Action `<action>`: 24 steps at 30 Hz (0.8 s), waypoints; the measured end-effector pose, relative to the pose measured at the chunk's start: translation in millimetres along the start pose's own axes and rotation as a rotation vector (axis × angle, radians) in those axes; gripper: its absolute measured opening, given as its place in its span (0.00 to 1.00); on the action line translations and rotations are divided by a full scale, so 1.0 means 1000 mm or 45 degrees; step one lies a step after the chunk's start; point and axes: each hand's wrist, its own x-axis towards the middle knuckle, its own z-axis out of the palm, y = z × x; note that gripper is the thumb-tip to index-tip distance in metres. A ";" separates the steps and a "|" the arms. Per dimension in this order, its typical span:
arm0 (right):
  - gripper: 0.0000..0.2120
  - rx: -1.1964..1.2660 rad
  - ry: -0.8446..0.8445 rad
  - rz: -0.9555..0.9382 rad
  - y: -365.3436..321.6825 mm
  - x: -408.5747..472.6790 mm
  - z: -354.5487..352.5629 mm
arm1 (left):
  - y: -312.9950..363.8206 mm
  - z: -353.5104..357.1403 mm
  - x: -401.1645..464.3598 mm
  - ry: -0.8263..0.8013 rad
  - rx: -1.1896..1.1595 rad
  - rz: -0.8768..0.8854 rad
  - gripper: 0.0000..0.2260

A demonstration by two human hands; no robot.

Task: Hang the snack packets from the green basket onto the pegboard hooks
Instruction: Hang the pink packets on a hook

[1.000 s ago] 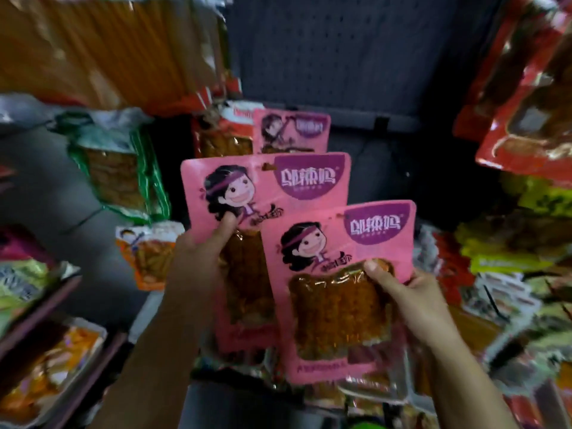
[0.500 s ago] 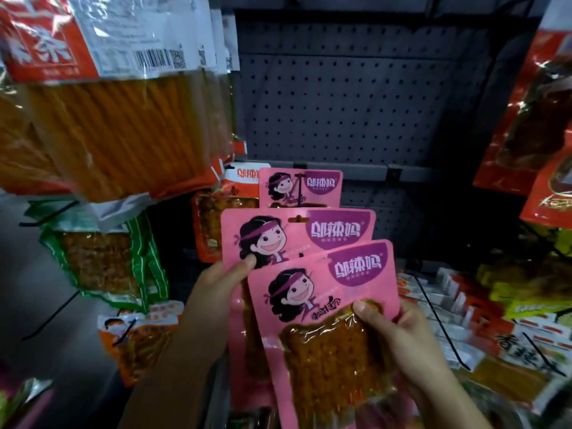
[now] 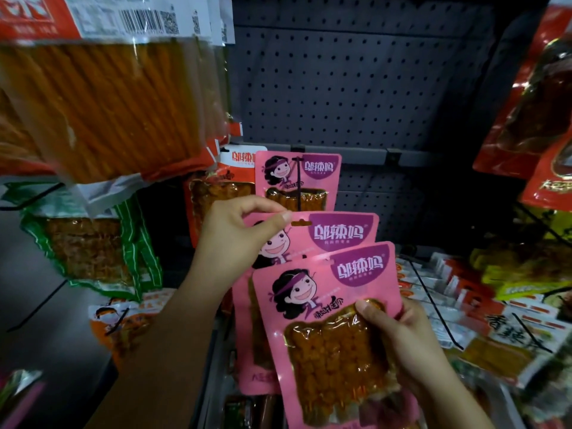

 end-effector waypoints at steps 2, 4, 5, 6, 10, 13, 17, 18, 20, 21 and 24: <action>0.13 -0.003 0.016 0.020 0.002 0.002 0.000 | -0.001 0.003 0.000 0.010 0.001 -0.019 0.02; 0.11 -0.005 0.025 0.014 0.003 0.004 0.000 | -0.001 0.003 0.000 0.038 0.013 -0.005 0.03; 0.12 -0.005 0.021 0.004 0.002 0.005 0.001 | -0.002 0.001 0.001 0.053 0.011 0.006 0.03; 0.13 -0.003 0.013 -0.006 0.002 0.005 0.002 | -0.002 0.000 0.001 0.067 0.005 0.011 0.03; 0.13 0.024 0.002 -0.018 0.002 0.005 0.006 | -0.006 -0.002 0.005 0.064 -0.011 -0.009 0.03; 0.10 0.046 0.040 -0.043 0.003 0.004 0.005 | -0.003 0.002 0.009 0.044 -0.018 0.001 0.04; 0.11 0.055 0.046 -0.028 0.003 0.004 0.000 | -0.007 0.006 0.013 0.031 -0.036 -0.002 0.04; 0.12 0.045 0.051 -0.024 0.003 0.005 0.000 | -0.009 0.007 0.014 0.029 -0.046 -0.012 0.04; 0.11 0.035 0.069 -0.016 0.006 0.008 -0.001 | -0.015 0.011 0.016 0.031 -0.065 -0.039 0.04; 0.10 0.026 0.081 -0.012 0.006 0.011 -0.001 | -0.017 0.012 0.018 0.035 -0.075 -0.051 0.04; 0.12 0.001 0.112 0.010 0.009 0.021 0.001 | -0.028 0.012 0.023 0.081 -0.128 -0.087 0.08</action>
